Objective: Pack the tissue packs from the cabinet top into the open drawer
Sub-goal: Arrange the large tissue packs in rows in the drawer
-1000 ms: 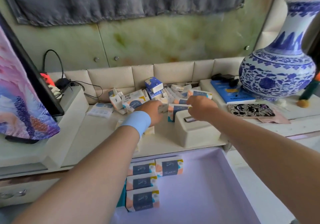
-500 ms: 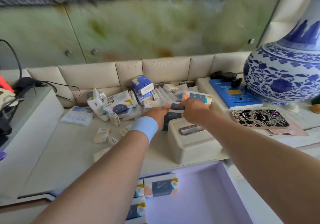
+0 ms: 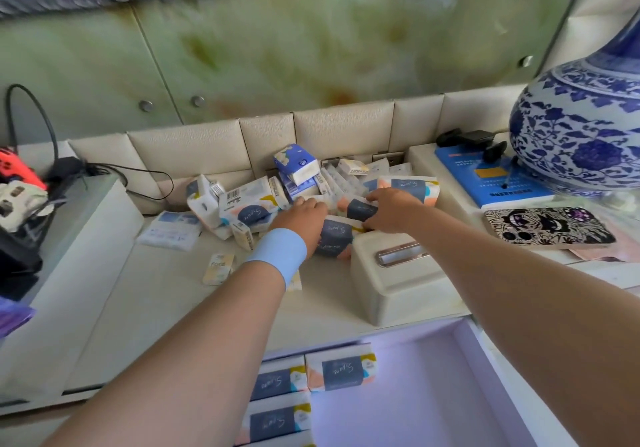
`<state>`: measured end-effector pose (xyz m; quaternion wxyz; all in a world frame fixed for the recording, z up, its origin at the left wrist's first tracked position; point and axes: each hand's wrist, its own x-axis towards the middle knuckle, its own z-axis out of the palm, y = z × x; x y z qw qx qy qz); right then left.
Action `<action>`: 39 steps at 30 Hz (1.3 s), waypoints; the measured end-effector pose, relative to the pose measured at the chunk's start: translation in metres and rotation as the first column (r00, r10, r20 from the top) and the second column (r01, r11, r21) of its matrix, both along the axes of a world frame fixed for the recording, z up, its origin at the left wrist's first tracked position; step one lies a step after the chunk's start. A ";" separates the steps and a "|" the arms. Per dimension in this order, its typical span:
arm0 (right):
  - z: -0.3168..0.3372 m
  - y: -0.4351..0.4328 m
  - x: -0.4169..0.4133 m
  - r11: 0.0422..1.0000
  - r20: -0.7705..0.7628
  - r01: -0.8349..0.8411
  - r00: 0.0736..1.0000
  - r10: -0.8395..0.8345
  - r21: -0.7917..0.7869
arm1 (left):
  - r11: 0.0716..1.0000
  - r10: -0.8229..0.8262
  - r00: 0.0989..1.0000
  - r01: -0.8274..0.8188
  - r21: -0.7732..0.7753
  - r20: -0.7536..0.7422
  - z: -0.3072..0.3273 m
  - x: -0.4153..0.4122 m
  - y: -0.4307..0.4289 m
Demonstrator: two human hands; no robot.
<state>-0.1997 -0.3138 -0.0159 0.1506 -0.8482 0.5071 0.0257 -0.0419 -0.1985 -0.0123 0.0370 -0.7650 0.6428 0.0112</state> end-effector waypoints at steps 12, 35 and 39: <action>0.039 0.048 0.011 0.938 -0.052 -0.042 0.998 0.026 -0.345 | 0.977 0.183 0.971 -0.197 -0.083 -0.154 0.048 0.049 0.076; 0.024 0.249 -0.106 0.959 0.194 -0.264 0.940 0.280 -0.107 | 0.990 0.127 0.973 -0.114 0.078 -0.191 0.054 -0.022 0.240; -0.006 0.257 -0.113 0.944 -0.015 -0.330 0.944 0.330 -0.007 | 0.983 0.112 0.977 -0.082 0.166 -0.181 0.032 -0.032 0.250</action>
